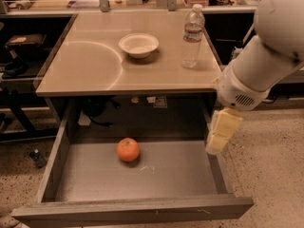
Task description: Pick orange from top drawer and place on counter
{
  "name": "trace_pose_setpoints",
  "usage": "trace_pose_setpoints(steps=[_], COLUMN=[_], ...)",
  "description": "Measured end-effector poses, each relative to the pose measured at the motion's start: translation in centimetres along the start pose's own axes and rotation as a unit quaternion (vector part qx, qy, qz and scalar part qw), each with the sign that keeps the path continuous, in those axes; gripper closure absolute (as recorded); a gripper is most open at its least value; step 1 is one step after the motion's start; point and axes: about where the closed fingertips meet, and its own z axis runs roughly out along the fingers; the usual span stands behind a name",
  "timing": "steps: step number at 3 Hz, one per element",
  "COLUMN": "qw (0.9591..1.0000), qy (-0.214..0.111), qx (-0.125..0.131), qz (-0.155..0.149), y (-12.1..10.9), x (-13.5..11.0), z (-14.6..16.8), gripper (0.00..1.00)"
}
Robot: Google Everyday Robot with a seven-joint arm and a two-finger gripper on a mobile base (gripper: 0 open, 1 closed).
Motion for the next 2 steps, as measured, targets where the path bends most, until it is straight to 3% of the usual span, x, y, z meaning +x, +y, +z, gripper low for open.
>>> trace_pose_setpoints(steps=[2], qw=[0.9971], qy=[-0.049], qx=[-0.051], qz=[0.027], y=[1.1], x=[-3.0], z=[12.1], gripper=[0.0])
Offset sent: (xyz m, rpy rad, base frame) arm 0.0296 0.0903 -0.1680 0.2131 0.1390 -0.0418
